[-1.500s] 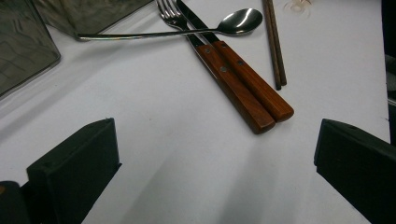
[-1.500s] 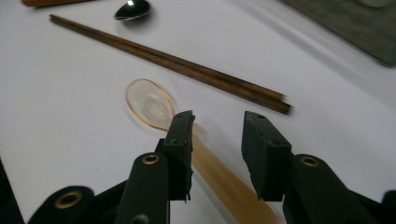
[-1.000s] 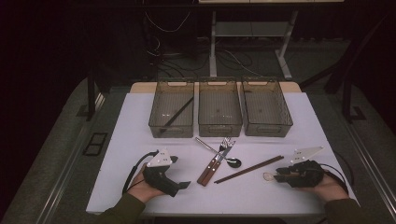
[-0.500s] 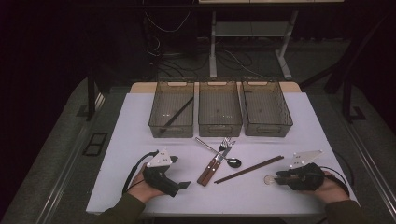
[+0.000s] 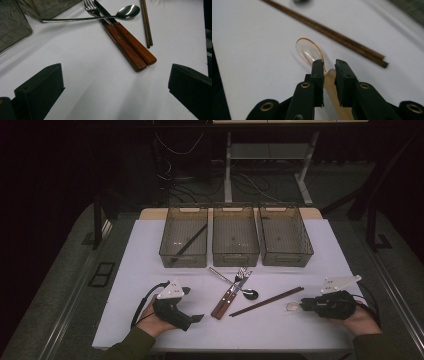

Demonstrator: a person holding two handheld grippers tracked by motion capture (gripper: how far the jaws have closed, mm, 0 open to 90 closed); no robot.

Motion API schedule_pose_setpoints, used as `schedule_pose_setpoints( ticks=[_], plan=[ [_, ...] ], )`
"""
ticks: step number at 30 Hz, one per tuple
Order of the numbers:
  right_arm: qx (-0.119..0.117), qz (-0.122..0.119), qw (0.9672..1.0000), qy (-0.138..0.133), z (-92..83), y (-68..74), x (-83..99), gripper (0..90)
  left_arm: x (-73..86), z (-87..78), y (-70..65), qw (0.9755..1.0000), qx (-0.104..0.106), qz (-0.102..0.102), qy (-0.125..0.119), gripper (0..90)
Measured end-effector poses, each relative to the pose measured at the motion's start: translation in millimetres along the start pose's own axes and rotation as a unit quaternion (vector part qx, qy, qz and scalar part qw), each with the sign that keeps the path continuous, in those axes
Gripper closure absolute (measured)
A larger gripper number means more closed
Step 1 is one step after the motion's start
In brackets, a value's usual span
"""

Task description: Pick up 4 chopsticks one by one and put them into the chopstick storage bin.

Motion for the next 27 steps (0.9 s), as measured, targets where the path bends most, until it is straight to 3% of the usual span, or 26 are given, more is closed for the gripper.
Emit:
schedule_pose_setpoints(
  ticks=[6,10,17,20,27],
  plan=[
    [0.046,0.037,0.9979,-0.027,-11.7,-32.7,-9.1,77.6,-0.1,0.0,0.6,1.0,-0.001,-0.001,-0.001,0.0],
    [0.07,0.065,0.9951,-0.028,-9.3,-57.0,-12.7,77.6,0.1,0.1,0.8,1.0,-0.001,-0.002,0.0,0.0],
    [0.102,0.118,0.9874,-0.027,-1.9,-93.0,-10.8,77.5,0.3,0.6,0.6,1.0,0.001,-0.003,0.0,0.0],
    [0.11,0.136,0.9843,-0.02,1.6,-103.8,-4.3,77.3,0.5,0.7,0.7,1.0,0.001,-0.002,0.001,0.0],
    [0.113,0.15,0.982,-0.017,5.5,-110.5,2.5,72.4,1.1,1.3,0.5,1.0,0.001,-0.001,0.004,0.0]
  ],
)
Point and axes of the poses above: each handheld gripper's, and its own axes: z roughly forward along the jaws, x roughly out of its underside, y roughly to its left, the point moved 9 cm from there along z, roughly forward along the jaws, and after that the axes turned 1 degree about -x, right-handed, at the moved point
